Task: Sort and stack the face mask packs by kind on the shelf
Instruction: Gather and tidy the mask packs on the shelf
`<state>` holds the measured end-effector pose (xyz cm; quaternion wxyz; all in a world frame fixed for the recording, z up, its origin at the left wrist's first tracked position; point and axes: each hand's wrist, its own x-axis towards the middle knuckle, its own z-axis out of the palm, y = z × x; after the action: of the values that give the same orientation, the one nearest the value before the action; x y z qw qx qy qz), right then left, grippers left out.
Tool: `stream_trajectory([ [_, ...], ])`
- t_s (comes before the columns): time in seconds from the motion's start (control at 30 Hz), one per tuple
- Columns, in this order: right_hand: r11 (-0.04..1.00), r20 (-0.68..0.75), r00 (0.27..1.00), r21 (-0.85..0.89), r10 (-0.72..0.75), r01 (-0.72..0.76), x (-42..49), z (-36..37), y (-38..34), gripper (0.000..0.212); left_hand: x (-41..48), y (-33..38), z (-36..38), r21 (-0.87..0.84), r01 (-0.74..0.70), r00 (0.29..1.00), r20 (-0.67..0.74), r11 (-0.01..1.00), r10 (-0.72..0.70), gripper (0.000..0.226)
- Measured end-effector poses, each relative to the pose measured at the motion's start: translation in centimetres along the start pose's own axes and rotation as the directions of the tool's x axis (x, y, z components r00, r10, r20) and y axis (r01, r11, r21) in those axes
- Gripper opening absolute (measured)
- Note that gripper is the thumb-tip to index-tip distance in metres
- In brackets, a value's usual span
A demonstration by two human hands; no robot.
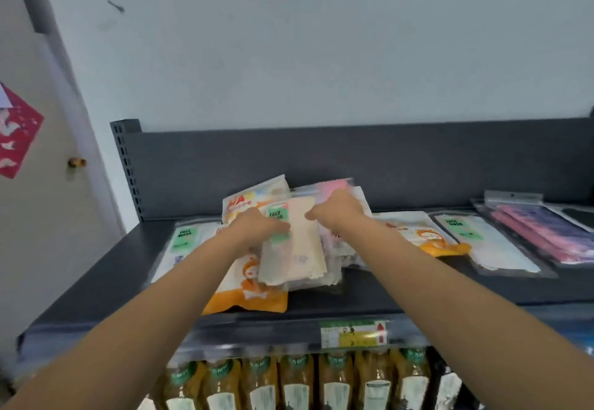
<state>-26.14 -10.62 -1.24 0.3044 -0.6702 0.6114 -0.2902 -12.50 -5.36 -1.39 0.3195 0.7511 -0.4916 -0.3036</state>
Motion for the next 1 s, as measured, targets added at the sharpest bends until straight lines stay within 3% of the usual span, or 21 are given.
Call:
stream_trajectory([
  [0.1,0.997,-0.012,1.0,0.071,0.025,-0.025,-0.4,0.7,-0.5,0.028,0.8,-0.4,-0.2,0.018,-0.046,0.999,0.002,0.999,0.046,0.047],
  [0.23,0.981,-0.146,0.989,0.196,0.027,0.002,-1.1,-0.2,0.1,0.044,1.3,1.2,0.0,0.104,-0.168,0.984,-0.047,0.98,0.174,0.056],
  [0.3,0.964,-0.222,0.975,0.262,0.013,0.047,-1.5,-1.4,0.8,0.043,0.6,2.8,0.6,0.065,-0.238,0.97,-0.031,0.969,0.24,0.041],
  [0.43,0.931,-0.323,0.946,0.35,0.015,0.105,-2.4,-5.1,3.1,0.049,-0.7,6.1,2.8,0.001,-0.355,0.935,0.0,0.935,0.355,0.038],
  [0.53,0.906,-0.389,0.919,0.407,0.057,0.116,-3.1,-8.9,5.8,0.052,-1.8,8.5,5.9,-0.077,-0.396,0.916,0.041,0.915,0.399,0.018],
  [0.8,0.954,-0.426,0.903,0.289,0.057,0.076,-3.1,-19.5,15.1,0.053,-3.9,15.3,17.0,-0.179,-0.425,0.88,0.149,0.887,0.452,0.02],
  [1.0,0.977,-0.4,0.916,0.202,0.015,0.072,0.5,-23.5,22.3,0.046,-2.5,18.3,25.5,-0.195,-0.374,0.886,0.214,0.906,0.412,0.036],
])
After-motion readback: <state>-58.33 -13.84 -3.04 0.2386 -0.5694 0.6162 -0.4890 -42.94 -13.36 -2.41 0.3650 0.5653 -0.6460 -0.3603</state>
